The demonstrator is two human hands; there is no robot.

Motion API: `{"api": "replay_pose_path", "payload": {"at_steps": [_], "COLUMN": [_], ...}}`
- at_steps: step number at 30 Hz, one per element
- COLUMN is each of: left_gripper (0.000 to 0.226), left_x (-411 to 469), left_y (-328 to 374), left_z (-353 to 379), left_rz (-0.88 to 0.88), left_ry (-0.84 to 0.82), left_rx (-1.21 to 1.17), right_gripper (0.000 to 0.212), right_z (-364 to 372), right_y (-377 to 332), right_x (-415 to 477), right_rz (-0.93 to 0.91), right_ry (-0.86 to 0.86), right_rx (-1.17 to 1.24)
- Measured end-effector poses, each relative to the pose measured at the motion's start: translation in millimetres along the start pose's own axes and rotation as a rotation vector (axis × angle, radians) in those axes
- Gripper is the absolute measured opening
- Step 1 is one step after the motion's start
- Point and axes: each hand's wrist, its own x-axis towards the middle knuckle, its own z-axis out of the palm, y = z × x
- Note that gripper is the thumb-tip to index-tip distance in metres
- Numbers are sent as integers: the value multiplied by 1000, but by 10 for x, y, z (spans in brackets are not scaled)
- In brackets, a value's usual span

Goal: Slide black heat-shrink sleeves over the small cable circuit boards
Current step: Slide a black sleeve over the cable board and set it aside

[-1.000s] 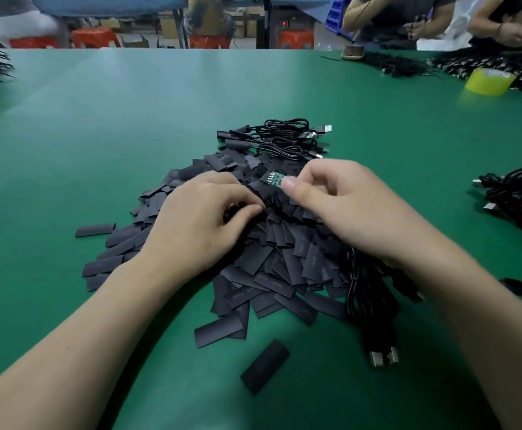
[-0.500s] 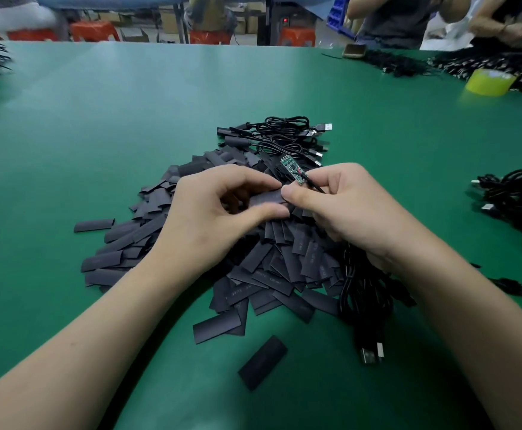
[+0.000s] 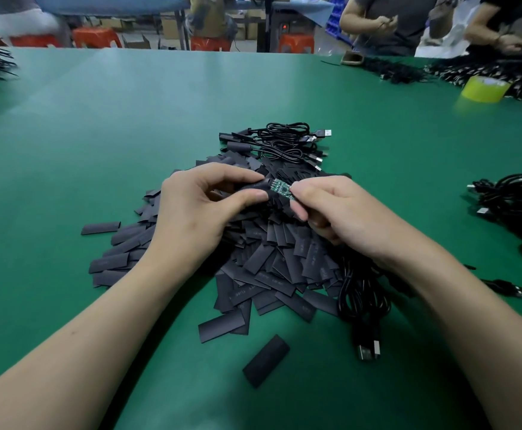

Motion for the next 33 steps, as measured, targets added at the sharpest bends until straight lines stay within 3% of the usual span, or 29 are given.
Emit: {"api": "replay_pose_path", "payload": {"at_steps": [20,26,33], "left_gripper": [20,20,20], "left_x": [-47,-51,-26], "left_y": [7,0,11], "left_z": [69,65,2], "left_rz": [-13,3,181], "left_ry": [3,2,-67], "left_rx": [-39,-8,195], "right_gripper": [48,47,43], "right_z": [-10,11,-43], "right_y": [35,21,26], "right_x": [18,2,-25], "right_rz": [26,17,-33], "right_ry": [66,25,-12], "right_rx": [135,59,-234]}}
